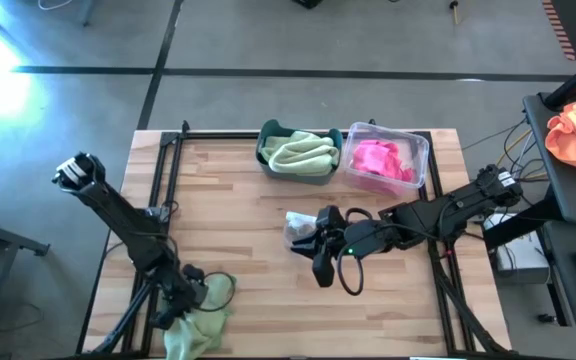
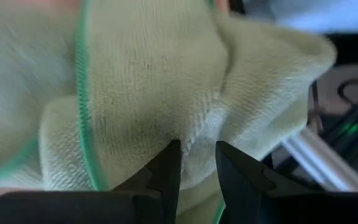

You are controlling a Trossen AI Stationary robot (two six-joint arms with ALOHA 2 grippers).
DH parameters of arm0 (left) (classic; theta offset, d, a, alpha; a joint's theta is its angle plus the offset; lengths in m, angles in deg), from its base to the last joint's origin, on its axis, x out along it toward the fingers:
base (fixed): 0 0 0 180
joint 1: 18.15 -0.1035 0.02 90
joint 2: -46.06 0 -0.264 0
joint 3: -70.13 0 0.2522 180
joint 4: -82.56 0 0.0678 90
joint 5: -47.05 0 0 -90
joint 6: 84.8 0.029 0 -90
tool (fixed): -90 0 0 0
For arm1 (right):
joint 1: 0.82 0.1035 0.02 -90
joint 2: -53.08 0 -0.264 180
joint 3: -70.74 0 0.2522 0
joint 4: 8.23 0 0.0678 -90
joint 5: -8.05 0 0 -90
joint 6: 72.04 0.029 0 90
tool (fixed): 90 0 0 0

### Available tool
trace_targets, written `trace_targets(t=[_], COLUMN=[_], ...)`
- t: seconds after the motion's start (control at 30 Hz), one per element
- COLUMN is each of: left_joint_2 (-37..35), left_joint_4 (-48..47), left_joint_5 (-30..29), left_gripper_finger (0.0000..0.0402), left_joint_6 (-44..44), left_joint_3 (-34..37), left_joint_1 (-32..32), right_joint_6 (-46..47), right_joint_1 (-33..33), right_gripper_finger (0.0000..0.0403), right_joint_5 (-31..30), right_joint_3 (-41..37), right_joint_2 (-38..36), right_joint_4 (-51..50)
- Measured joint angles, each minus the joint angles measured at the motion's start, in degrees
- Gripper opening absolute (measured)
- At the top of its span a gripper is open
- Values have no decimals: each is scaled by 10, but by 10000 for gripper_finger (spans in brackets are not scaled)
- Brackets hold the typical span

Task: Sort microfiber towel by color & place in baskets
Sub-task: Put the pink microfiber cloth into the transparent bin, then put the green microfiber cloth into the blue bin

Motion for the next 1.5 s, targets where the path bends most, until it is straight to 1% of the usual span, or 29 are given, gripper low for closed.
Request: trace_targets(t=[0.1, 0.3, 0.43, 0.53, 0.63, 0.9, 1.0, 1.13, 1.2, 1.3, 1.5], left_joint_2=[25, 73, 105, 123, 136, 153, 158, 165, 169, 172, 172], left_joint_4=[-2, -1, -1, 0, -2, 4, 6, 7, -2, -12, -36], left_joint_5=[25, 29, 44, 41, 15, 10, -20, -106, -135, -147, -146], left_gripper_finger=[86, 86, 86, 86, 86, 86, 86, 86, 86, 86, 86], left_joint_6=[9, 31, 51, 62, 75, 78, 78, 78, 60, 51, 39], left_joint_3=[0, -20, -37, -43, -45, -46, -52, -71, -86, -115, -167], left_joint_1=[-1, -2, -2, -2, -2, -2, -1, -2, -2, -4, -27], right_joint_6=[0, 0, 0, 0, 0, -1, -2, -2, -2, -2, -1], right_joint_1=[0, 0, 0, 0, 0, 0, 0, 0, 0, 0, 0], right_gripper_finger=[63, 63, 63, 63, 63, 63, 63, 63, 63, 63, 63], right_joint_5=[18, 21, 21, 21, 21, 21, 21, 21, 21, 21, 38], right_joint_3=[0, 0, 0, 0, 0, 0, 0, 0, 0, 0, 0], right_joint_2=[0, 0, 0, 0, 0, 0, 0, 0, 0, 0, 0], right_joint_4=[0, 0, 0, 0, 0, -4, -12, -47, -66, -101, -146])
